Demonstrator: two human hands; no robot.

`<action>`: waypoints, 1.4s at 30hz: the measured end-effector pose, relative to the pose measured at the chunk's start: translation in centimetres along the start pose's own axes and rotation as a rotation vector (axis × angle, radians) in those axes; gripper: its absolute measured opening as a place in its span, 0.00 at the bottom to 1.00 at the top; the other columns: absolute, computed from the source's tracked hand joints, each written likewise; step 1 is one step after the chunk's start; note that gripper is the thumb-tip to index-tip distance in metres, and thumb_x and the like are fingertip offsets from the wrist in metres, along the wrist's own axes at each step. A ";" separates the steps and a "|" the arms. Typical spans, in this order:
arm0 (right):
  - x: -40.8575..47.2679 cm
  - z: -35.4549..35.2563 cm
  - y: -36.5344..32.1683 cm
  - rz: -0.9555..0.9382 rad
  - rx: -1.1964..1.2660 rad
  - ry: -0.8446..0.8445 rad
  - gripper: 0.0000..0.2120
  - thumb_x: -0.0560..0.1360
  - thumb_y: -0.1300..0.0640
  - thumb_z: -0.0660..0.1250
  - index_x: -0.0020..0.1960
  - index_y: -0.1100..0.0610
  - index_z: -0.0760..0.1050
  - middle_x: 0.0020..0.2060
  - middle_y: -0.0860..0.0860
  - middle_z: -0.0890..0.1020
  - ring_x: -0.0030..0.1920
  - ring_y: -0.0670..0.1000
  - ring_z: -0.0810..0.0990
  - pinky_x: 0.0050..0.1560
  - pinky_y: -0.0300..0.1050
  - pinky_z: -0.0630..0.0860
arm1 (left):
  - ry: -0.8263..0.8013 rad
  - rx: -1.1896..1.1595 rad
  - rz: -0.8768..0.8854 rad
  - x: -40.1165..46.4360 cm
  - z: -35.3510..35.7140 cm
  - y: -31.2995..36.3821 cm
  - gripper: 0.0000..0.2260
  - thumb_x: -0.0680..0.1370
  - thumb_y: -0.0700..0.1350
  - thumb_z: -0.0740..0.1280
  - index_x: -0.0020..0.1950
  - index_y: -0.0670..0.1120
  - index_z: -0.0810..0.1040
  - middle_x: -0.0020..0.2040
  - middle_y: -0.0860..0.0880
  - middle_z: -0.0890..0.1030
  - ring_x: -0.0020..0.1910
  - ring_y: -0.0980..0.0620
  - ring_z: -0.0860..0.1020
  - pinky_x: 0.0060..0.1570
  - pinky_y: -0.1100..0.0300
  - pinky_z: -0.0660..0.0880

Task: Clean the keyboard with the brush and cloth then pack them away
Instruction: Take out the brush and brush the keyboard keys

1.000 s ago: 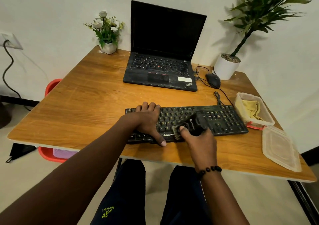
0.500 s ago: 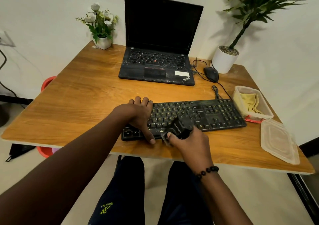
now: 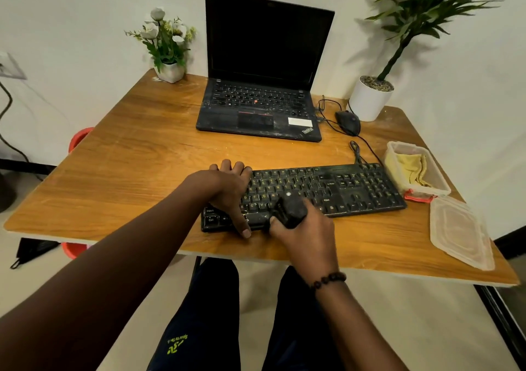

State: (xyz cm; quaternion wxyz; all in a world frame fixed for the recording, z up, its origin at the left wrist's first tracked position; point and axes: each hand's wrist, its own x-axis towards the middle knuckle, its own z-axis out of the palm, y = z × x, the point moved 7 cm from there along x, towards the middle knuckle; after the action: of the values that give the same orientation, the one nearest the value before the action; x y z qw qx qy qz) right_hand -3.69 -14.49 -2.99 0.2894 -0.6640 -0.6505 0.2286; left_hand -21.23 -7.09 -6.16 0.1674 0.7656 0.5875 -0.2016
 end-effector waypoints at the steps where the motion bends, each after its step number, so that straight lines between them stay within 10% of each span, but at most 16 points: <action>1: 0.7 -0.5 0.1 0.041 0.050 -0.024 0.12 0.68 0.51 0.75 0.47 0.50 0.75 0.40 0.44 0.79 0.39 0.40 0.77 0.33 0.26 0.70 | 0.002 -0.005 0.003 0.0 0.0 0.0 0.68 0.55 0.74 0.75 0.81 0.47 0.42 0.79 0.46 0.51 0.75 0.39 0.52 0.74 0.40 0.58; 14: 1.3 -1.3 0.6 0.072 0.028 0.115 0.17 0.68 0.50 0.74 0.54 0.54 0.77 0.46 0.48 0.81 0.46 0.47 0.79 0.42 0.37 0.75 | 0.021 -0.020 0.013 -0.2 0.2 -0.2 0.68 0.55 0.75 0.75 0.81 0.47 0.41 0.79 0.47 0.49 0.76 0.40 0.51 0.74 0.40 0.57; 42: 1.6 1.9 -3.4 -0.111 -0.034 -0.315 0.13 0.69 0.49 0.74 0.49 0.51 0.75 0.39 0.43 0.79 0.38 0.39 0.76 0.30 0.29 0.69 | -0.020 -0.002 0.046 -0.5 -0.1 -0.7 0.69 0.57 0.71 0.77 0.80 0.48 0.35 0.80 0.48 0.46 0.76 0.40 0.49 0.74 0.40 0.56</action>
State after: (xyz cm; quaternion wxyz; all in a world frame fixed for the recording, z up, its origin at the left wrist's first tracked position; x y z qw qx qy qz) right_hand -7.37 -12.77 -1.89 0.1846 -0.5877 -0.7274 0.3023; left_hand -21.98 -7.27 -5.81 0.1786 0.7766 0.5684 -0.2046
